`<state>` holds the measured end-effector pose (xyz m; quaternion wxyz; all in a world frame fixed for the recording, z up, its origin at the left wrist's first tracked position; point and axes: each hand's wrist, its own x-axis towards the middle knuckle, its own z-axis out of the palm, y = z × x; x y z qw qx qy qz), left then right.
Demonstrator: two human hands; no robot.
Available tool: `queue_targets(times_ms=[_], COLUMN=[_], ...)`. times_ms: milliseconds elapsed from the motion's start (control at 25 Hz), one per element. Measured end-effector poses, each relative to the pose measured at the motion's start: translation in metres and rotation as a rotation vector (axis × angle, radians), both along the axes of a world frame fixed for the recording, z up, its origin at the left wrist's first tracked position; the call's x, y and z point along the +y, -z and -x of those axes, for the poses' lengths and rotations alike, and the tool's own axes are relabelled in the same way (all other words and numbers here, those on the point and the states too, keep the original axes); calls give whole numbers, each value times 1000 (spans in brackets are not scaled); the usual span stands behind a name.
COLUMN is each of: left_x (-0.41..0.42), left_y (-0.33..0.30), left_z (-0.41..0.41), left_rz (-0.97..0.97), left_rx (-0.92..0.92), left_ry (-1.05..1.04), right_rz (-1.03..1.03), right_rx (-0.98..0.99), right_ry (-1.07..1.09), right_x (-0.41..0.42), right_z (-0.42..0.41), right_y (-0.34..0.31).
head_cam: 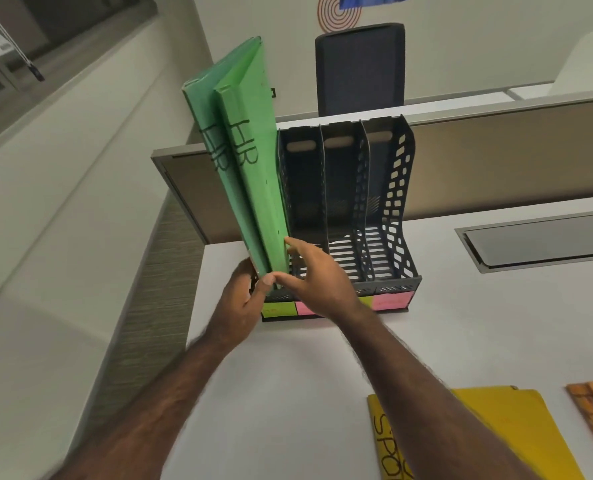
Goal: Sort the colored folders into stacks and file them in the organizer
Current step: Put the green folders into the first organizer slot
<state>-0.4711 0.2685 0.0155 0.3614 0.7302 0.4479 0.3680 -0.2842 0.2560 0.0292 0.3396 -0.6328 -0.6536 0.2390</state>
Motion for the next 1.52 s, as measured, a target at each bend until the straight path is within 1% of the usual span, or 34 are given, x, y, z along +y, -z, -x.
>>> queue_targets(times_ms=[80, 160, 280, 360, 560, 720, 920, 1040, 1200, 1520], left_x=[-2, 1, 3, 1, -1, 5, -11, -37, -80, -195], left_y=[8, 10, 6, 3, -3, -7, 0, 3, -7, -36], left_z=[14, 20, 20, 17, 12, 10, 19, 24, 24, 13], left_rz=[2, 3, -50, -76, -101, -89, 45, 64, 39, 9], left_rx=[172, 283, 355, 367, 336, 319, 151, 136, 99, 1], left_ry=[35, 28, 8, 0, -55, -143, -204, -241, -248, -130], right_rz=[13, 24, 5, -16, -46, -44, -54, -79, -109, -61], right_rx=[-41, -108, -136, -125, -129, -68, -26, -22, -16, -26], right_ry=[-1, -7, 37, 69, 81, 68, 93, 138, 185, 335], right_x=[-2, -3, 0, 2, 0, -8, -36, -67, -118, -255], right_z=[0, 2, 5, 7, 8, 9, 4, 2, 0, 14], right_y=[5, 10, 13, 14, 17, 16, 14, 9, -5, -35])
